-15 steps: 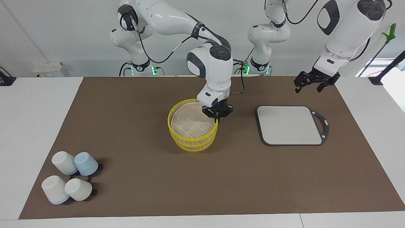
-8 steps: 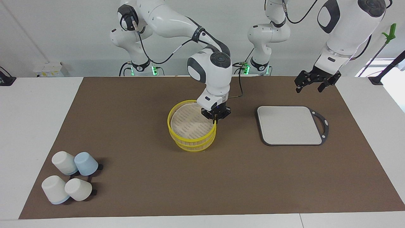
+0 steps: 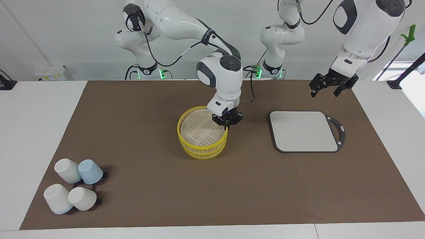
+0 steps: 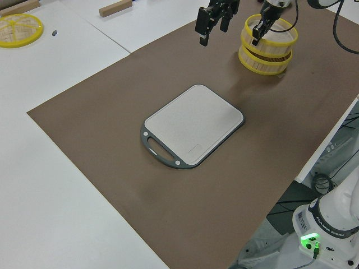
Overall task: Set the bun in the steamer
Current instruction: 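Lower the white lid onto the yellow steamer with the right gripper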
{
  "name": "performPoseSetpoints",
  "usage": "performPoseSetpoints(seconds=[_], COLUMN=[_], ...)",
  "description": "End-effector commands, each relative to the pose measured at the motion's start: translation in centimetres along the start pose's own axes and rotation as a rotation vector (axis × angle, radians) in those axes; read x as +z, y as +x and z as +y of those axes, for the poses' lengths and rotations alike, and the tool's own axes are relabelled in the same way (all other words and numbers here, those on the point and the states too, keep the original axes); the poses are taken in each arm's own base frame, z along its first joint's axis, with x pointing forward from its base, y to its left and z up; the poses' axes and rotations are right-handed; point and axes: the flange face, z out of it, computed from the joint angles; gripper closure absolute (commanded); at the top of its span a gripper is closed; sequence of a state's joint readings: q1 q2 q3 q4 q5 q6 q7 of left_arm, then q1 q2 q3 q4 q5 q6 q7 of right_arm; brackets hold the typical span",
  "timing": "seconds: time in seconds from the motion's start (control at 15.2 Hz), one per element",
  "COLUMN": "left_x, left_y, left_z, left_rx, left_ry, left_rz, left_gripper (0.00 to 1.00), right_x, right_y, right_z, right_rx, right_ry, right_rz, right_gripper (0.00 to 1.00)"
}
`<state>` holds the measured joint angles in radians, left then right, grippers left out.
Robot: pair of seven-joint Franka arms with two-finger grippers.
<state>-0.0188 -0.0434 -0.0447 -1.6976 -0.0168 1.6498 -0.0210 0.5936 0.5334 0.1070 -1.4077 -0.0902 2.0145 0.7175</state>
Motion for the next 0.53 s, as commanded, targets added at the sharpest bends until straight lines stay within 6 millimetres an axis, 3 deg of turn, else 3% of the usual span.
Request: performPoseSetpoints(seconds=[0.0, 0.46], left_x=[-0.16, -0.07], left_y=[-0.75, -0.86], left_z=[-0.34, -0.01], left_rx=[0.008, 0.013], left_ry=[-0.016, -0.015], left_rz=[0.009, 0.000], left_gripper=[0.00, 0.00], right_x=[-0.57, 0.00], right_y=[-0.85, -1.28], right_z=[0.11, -0.57], right_rx=[-0.015, -0.026], right_ry=[0.015, 0.015], right_rz=[0.002, 0.000], right_gripper=[1.00, 1.00])
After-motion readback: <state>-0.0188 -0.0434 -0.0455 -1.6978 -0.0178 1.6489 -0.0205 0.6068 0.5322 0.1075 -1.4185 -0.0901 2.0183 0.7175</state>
